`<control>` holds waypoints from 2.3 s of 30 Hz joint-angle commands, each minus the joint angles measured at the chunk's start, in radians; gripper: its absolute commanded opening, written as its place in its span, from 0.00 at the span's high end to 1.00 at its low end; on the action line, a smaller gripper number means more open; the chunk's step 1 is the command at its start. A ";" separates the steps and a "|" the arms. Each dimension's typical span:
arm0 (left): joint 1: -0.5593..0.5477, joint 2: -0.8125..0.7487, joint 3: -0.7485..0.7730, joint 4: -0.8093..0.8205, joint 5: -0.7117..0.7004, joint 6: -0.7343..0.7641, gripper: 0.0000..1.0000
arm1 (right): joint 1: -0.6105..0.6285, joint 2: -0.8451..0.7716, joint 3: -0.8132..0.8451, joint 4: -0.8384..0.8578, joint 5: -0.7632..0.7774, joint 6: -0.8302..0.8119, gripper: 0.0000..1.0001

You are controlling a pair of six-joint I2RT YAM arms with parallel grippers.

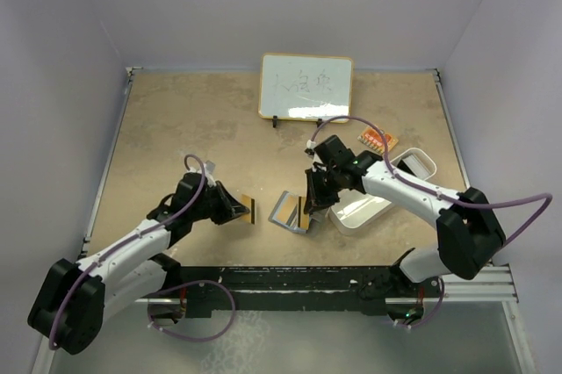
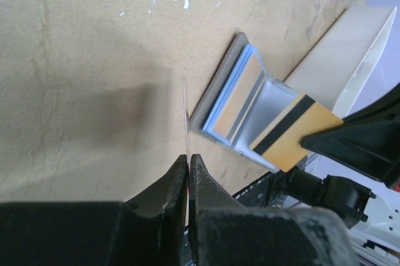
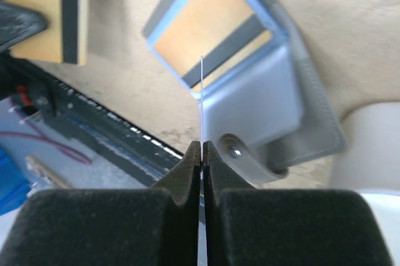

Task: Put the credit cards into the card holder
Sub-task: Pick up the credit card from the center of the board, then insert the credit card into the card holder.

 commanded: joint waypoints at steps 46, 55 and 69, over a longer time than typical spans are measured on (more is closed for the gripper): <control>-0.012 -0.012 -0.086 0.359 0.126 -0.034 1.00 | -0.009 0.306 0.215 0.107 0.023 -0.354 1.00; -0.013 0.025 -0.088 0.372 0.122 -0.018 1.00 | -0.008 0.329 0.233 0.101 -0.022 -0.380 1.00; -0.013 0.111 -0.094 0.365 0.064 0.044 1.00 | -0.009 0.297 0.243 0.066 -0.098 -0.291 1.00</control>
